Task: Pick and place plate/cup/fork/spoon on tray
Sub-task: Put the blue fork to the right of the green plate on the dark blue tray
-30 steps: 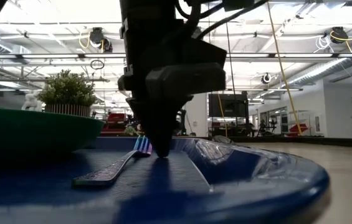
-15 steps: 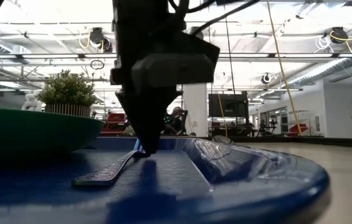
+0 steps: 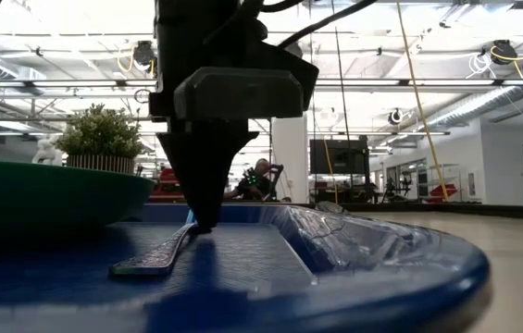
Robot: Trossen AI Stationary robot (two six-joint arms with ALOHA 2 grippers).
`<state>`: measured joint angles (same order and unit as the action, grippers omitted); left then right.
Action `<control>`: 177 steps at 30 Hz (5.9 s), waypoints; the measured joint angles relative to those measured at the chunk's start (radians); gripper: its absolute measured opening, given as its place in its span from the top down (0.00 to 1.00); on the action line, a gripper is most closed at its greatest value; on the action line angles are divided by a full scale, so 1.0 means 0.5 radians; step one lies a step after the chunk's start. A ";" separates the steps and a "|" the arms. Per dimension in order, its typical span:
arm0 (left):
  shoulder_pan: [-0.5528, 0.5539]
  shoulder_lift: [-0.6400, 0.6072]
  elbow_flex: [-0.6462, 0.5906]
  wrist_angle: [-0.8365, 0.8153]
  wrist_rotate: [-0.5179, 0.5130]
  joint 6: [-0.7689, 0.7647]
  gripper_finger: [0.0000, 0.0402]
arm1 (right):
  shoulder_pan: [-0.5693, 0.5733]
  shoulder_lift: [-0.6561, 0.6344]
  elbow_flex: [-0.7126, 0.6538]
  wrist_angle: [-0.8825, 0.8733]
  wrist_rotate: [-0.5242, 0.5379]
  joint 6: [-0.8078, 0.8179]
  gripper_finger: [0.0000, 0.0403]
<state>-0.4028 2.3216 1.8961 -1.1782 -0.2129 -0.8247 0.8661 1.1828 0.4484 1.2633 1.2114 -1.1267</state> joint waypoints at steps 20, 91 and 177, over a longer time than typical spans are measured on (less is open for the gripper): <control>-0.080 -0.001 0.002 0.001 0.174 -0.033 0.99 | 0.000 0.000 0.000 0.000 -0.005 0.000 0.55; -0.318 -0.004 0.201 -0.107 0.343 -0.656 0.98 | 0.000 0.000 0.000 -0.001 -0.007 0.014 0.55; -0.497 0.096 0.200 -0.030 0.159 -0.401 1.00 | -0.001 0.000 0.000 -0.023 -0.010 0.014 0.55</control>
<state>-0.6514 2.3695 1.9961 -1.1933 -0.1337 -1.0252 0.8658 1.1828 0.4484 1.2518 1.2064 -1.1194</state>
